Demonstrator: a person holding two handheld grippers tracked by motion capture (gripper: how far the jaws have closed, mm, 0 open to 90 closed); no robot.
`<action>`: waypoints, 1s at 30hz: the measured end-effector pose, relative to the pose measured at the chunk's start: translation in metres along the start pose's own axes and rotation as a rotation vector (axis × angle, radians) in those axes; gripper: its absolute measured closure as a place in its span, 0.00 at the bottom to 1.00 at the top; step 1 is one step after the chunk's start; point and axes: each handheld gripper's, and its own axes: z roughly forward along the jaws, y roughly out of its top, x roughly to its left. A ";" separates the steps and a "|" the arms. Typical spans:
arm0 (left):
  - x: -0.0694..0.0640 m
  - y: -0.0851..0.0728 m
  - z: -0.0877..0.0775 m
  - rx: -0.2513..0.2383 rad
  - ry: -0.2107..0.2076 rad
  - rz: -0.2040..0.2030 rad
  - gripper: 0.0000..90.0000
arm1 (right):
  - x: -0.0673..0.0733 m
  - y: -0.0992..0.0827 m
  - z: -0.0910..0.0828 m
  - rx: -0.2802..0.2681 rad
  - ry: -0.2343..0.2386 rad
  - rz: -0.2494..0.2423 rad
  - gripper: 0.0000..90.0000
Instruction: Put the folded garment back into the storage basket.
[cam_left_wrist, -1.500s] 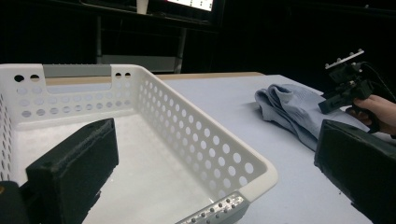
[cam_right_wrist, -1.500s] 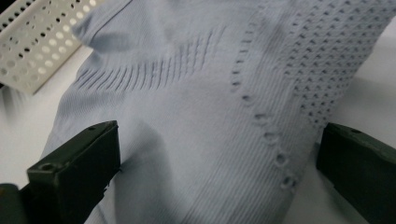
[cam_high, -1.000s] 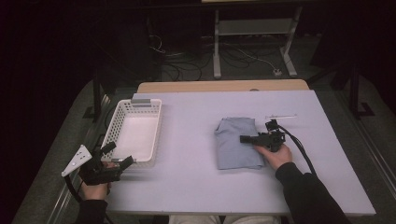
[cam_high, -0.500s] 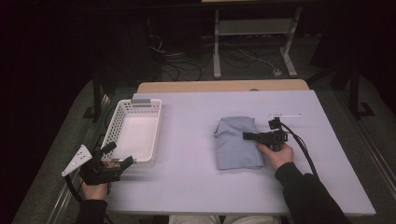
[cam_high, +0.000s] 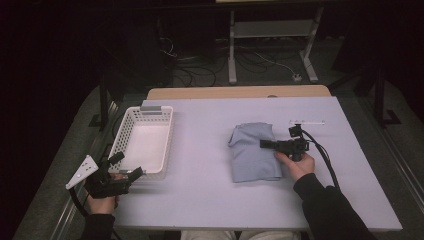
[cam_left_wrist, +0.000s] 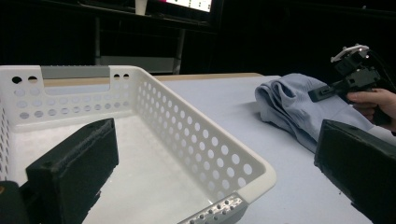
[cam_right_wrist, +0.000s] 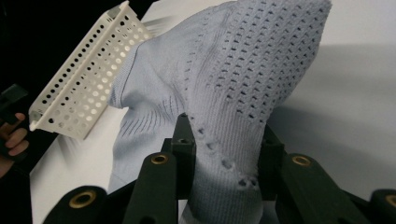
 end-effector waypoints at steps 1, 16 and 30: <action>0.000 0.000 0.000 0.000 0.000 -0.001 0.00 | 0.001 0.000 -0.001 -0.003 0.003 0.002 0.76; 0.000 0.000 -0.001 0.003 0.006 -0.001 0.00 | 0.020 0.009 -0.016 -0.068 0.055 -0.007 0.76; -0.001 -0.001 -0.001 0.004 0.011 -0.002 0.00 | 0.025 0.026 -0.032 -0.123 0.043 0.021 0.76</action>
